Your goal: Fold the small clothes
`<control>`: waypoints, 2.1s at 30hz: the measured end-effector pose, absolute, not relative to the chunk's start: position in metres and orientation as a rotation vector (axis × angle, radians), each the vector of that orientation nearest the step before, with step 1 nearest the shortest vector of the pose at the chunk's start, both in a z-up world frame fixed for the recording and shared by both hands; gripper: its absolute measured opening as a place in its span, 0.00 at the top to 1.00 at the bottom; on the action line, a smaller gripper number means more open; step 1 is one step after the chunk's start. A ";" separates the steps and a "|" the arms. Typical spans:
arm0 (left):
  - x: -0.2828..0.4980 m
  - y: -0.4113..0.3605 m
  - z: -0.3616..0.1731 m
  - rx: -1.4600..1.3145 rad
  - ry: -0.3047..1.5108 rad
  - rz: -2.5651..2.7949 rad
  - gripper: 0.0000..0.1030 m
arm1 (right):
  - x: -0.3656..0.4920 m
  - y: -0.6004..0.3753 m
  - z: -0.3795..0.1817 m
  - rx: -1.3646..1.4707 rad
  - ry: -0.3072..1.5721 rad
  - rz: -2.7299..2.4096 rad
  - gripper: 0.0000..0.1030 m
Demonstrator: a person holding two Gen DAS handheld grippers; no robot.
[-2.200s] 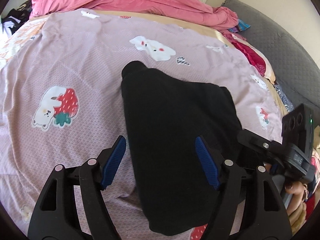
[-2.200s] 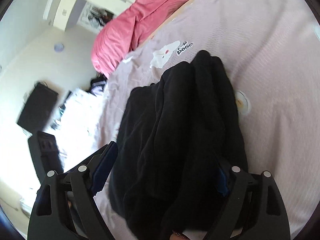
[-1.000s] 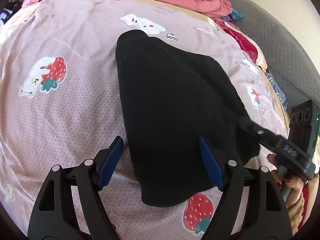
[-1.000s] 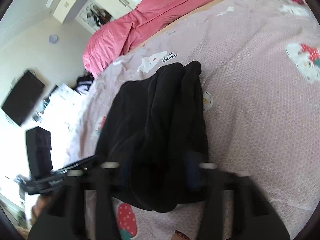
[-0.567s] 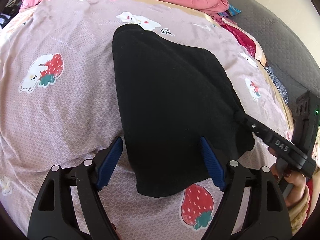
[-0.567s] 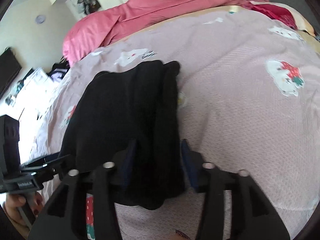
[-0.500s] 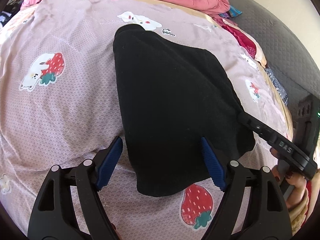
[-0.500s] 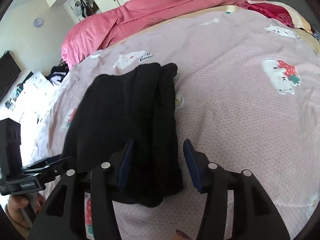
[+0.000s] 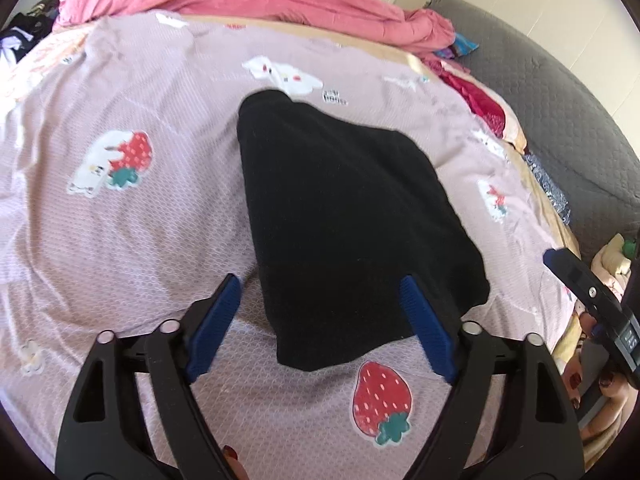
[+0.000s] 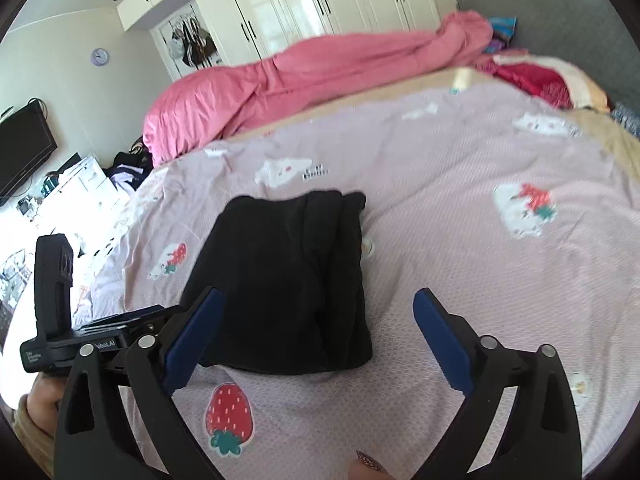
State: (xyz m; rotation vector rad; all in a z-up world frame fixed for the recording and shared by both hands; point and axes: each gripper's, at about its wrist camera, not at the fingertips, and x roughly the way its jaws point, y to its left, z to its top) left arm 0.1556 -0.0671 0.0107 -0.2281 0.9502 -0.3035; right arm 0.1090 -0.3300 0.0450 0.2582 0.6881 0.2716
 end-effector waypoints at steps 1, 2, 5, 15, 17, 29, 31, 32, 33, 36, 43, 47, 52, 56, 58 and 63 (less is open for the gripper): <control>0.152 -0.065 0.015 -0.227 0.939 -0.303 0.22 | 0.104 -0.330 0.048 0.256 0.678 0.274 0.04; 0.150 -0.064 0.019 -0.227 0.928 -0.304 0.20 | 0.100 -0.329 0.050 0.255 0.670 0.271 0.04; 0.139 -0.060 0.033 -0.214 0.888 -0.300 0.09 | 0.086 -0.325 0.057 0.224 0.636 0.248 0.04; 0.099 -0.053 0.057 -0.130 0.796 -0.255 0.09 | 0.047 -0.311 0.066 0.157 0.567 0.212 0.04; 0.092 -0.052 0.058 -0.123 0.783 -0.256 0.09 | 0.040 -0.307 0.067 0.131 0.557 0.196 0.04; 0.054 -0.044 0.033 -0.152 0.803 -0.221 0.09 | 0.017 -0.300 0.042 0.074 0.590 0.162 0.04; 0.051 -0.042 0.025 -0.158 0.817 -0.209 0.09 | 0.015 -0.300 0.034 0.081 0.606 0.161 0.04; 0.050 -0.042 0.020 -0.157 0.826 -0.203 0.09 | 0.014 -0.299 0.028 0.082 0.616 0.159 0.04; 0.050 -0.042 0.017 -0.156 0.831 -0.199 0.09 | 0.014 -0.298 0.024 0.078 0.626 0.158 0.04; 0.047 -0.043 0.006 -0.144 0.852 -0.191 0.09 | 0.011 -0.293 0.011 0.062 0.647 0.153 0.04; 0.047 -0.044 -0.005 -0.138 0.880 -0.183 0.09 | 0.014 -0.291 -0.008 0.077 0.698 0.157 0.04; 0.048 -0.043 -0.004 -0.133 0.882 -0.168 0.09 | 0.015 -0.290 -0.008 0.077 0.699 0.159 0.04; 0.048 -0.041 -0.003 -0.131 0.886 -0.155 0.09 | 0.016 -0.288 -0.008 0.074 0.699 0.166 0.04; 0.049 -0.040 -0.003 -0.135 0.894 -0.153 0.09 | 0.016 -0.286 -0.007 0.071 0.699 0.170 0.04; 0.049 -0.039 -0.003 -0.137 0.894 -0.150 0.09 | 0.016 -0.286 -0.006 0.072 0.698 0.169 0.04; 0.048 -0.041 -0.003 -0.132 0.897 -0.151 0.09 | 0.017 -0.284 -0.005 0.076 0.700 0.170 0.04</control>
